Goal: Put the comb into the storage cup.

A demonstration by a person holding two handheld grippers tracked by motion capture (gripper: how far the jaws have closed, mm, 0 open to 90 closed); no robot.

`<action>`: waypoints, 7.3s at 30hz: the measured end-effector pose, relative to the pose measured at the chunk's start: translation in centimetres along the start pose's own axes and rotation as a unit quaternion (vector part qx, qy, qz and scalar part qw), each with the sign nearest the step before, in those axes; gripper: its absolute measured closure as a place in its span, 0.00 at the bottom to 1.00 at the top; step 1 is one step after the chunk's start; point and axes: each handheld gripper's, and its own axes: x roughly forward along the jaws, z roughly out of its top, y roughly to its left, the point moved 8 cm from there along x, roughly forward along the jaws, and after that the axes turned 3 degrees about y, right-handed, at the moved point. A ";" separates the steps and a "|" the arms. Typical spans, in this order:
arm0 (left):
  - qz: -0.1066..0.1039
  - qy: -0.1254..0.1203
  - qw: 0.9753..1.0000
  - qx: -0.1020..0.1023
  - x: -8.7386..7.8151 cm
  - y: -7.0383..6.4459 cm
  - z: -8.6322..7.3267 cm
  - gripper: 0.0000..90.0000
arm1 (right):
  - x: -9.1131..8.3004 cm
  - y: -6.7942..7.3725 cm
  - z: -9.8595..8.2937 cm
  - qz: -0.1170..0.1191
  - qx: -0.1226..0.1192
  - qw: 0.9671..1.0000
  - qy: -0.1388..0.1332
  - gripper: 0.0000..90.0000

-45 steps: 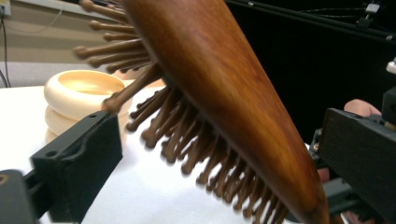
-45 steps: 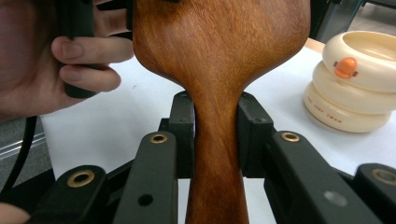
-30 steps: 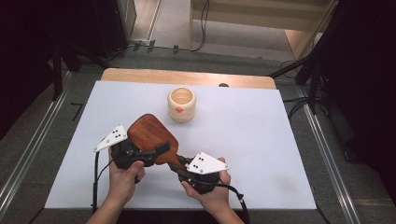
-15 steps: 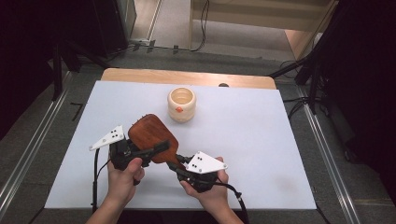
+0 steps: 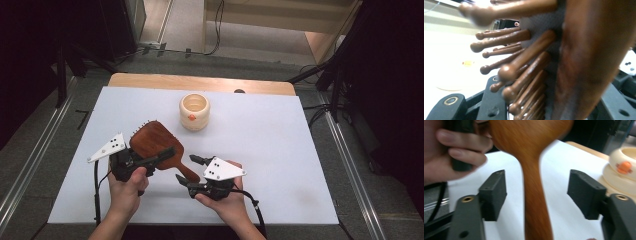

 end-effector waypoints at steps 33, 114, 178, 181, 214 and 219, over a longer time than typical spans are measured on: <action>0.031 0.001 0.999 0.027 0.1 0.9 1.5 0.61 | -8.4 -7.7 -5.9 -0.089 0.064 0.994 -0.015 0.00; 0.069 -0.017 0.997 0.031 7.2 7.2 10.9 0.61 | -17.2 -13.9 -12.3 -0.168 0.115 0.979 -0.008 0.00; 0.158 -0.005 0.987 0.028 11.0 13.4 10.6 0.61 | -17.1 -13.9 -12.5 -0.163 0.118 0.980 -0.008 0.00; 0.160 -0.002 0.987 0.025 11.2 13.6 10.1 0.61 | -17.2 -13.9 -12.5 -0.163 0.119 0.979 -0.008 0.00; 0.172 0.039 0.984 0.007 13.5 14.9 6.0 0.60 | -17.1 -14.0 -12.5 -0.161 0.118 0.980 -0.008 0.00; 0.175 0.046 0.983 0.007 13.9 15.0 5.5 0.60 | -17.1 -14.0 -12.5 -0.161 0.118 0.980 -0.008 0.00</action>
